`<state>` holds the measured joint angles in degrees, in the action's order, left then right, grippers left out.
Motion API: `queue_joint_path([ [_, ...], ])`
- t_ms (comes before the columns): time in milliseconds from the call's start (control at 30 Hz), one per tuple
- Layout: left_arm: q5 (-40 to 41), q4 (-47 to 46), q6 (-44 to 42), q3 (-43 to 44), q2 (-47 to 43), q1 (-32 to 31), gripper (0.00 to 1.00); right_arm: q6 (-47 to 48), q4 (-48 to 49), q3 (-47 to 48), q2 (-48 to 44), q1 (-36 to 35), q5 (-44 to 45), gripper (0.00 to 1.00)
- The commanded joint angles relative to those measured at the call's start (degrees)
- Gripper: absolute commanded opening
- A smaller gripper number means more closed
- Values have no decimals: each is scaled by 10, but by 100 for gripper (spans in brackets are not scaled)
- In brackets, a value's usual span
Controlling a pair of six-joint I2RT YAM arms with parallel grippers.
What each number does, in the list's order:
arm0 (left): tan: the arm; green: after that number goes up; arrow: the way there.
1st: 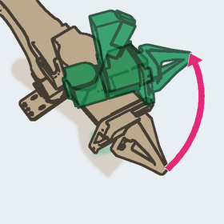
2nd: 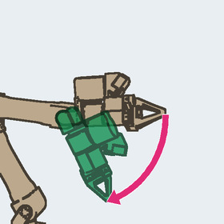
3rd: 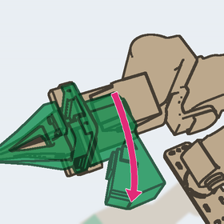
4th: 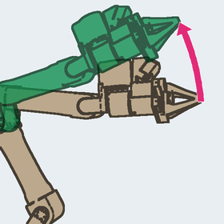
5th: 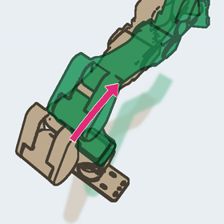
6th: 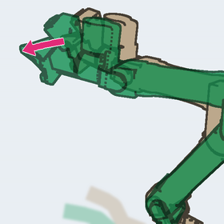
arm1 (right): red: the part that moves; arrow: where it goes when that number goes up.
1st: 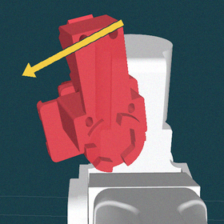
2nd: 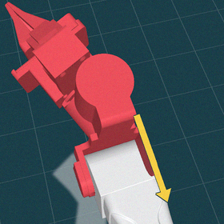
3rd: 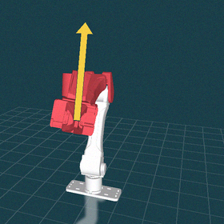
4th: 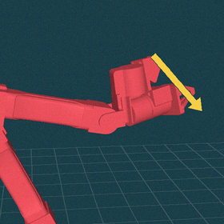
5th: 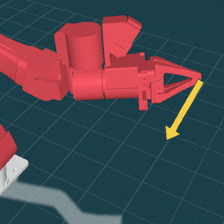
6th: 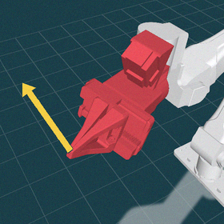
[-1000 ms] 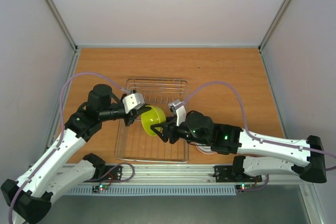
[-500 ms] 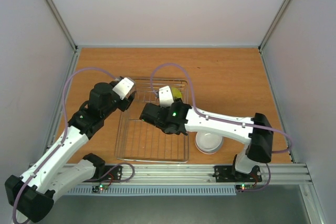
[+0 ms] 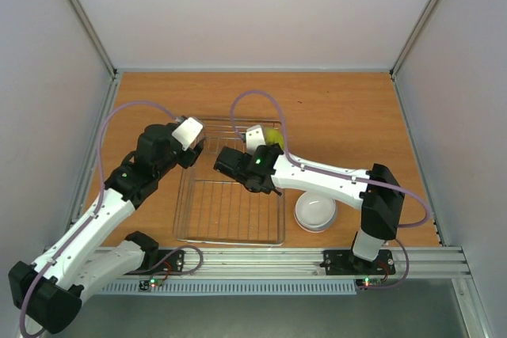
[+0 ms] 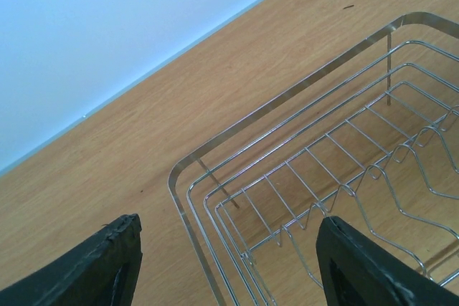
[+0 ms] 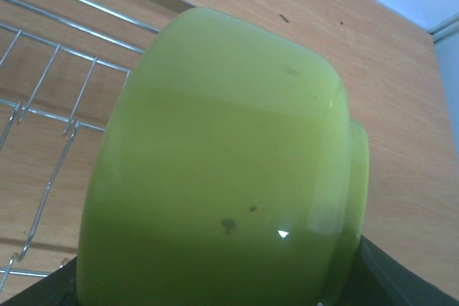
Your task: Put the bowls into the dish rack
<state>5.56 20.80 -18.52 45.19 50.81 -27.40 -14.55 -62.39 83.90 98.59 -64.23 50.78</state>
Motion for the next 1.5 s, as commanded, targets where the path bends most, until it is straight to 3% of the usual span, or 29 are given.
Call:
queue_joint_path([
  [0, -6, -7, -4, 2, 4, 0, 68, 14, 41, -13, 13, -2, -9, 1],
  [800, -22, -7, -6, 1, 16, 0, 67, 42, 152, -60, 92, 1, -126, 2],
  [867, -26, -5, -5, 1, 16, 0, 68, 49, 157, -60, 93, 1, -134, 13],
  [1000, -33, -5, -8, 1, 18, 0, 68, 55, 167, -72, 79, 1, -148, 78],
  [1067, -34, -4, -7, 1, 16, 0, 68, 58, 181, -84, 62, 1, -156, 96],
  [1467, -35, -1, -11, 1, 17, 0, 68, 94, 209, -131, -77, -25, -168, 99],
])
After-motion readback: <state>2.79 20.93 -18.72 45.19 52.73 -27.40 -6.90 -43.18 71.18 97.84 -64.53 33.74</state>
